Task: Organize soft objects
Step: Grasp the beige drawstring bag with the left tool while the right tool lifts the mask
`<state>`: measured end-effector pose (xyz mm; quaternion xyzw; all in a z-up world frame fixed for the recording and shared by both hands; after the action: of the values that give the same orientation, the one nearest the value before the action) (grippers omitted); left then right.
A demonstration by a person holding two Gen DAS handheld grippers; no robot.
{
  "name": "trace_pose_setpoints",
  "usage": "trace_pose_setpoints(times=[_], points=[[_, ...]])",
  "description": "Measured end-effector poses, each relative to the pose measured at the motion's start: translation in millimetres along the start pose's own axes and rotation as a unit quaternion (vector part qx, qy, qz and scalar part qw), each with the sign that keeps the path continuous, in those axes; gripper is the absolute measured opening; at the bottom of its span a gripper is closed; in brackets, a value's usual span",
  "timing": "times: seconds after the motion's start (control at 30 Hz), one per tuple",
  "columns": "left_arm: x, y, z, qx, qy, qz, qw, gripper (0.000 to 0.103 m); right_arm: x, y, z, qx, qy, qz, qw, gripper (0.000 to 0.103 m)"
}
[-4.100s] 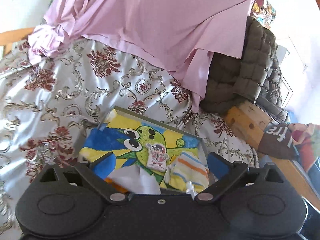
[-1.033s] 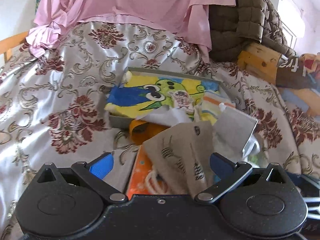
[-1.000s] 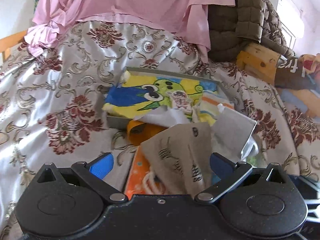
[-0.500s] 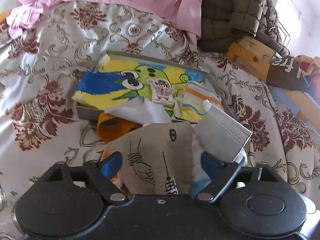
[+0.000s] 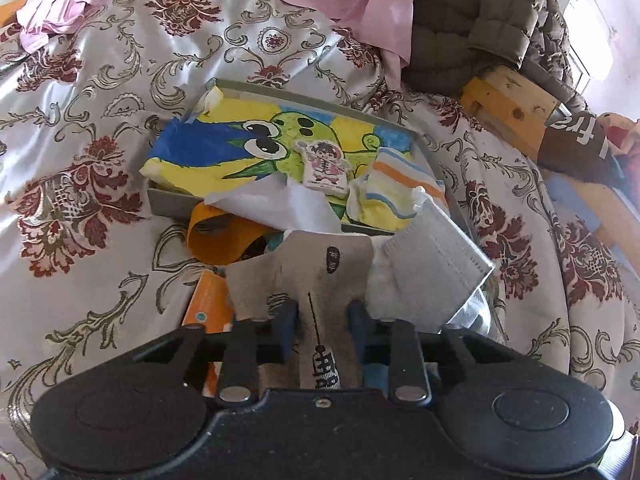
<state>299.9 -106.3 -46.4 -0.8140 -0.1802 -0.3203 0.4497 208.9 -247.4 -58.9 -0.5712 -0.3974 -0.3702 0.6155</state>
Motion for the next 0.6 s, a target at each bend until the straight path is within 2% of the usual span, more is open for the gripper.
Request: trace_pose_setpoints(times=[0.07, 0.27, 0.43, 0.6], points=[[0.0, -6.0, 2.1, 0.002, -0.006, -0.002, 1.0000, 0.020, 2.4, -3.1, -0.7, -0.002, 0.003, 0.003, 1.000, 0.025], [1.8, -37.5, 7.4, 0.008, -0.020, -0.016, 0.9996, 0.018, 12.4, -28.0, -0.8, 0.001, 0.005, -0.025, 1.000, 0.024], [4.5, -69.9, 5.9, 0.006, -0.012, -0.029, 0.9995, 0.018, 16.6, -60.1, -6.6, 0.005, 0.020, -0.040, 0.999, 0.023], [0.2, -86.6, 8.3, 0.010, 0.000, -0.022, 0.9997, 0.018, 15.7, -75.1, -14.8, 0.018, 0.037, -0.014, 0.999, 0.024]])
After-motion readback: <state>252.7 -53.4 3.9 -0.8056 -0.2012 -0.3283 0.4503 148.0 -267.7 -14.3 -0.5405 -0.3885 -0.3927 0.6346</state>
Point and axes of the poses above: each gripper's, at about its wrist camera, not at the fingertips, and y roughly the way its jaws point, z to its left, x to its top, the point moved 3 cm from there along y, roughly the way its jaws point, and after that the axes turned 7 degrees about -x, right-handed, at the moved point
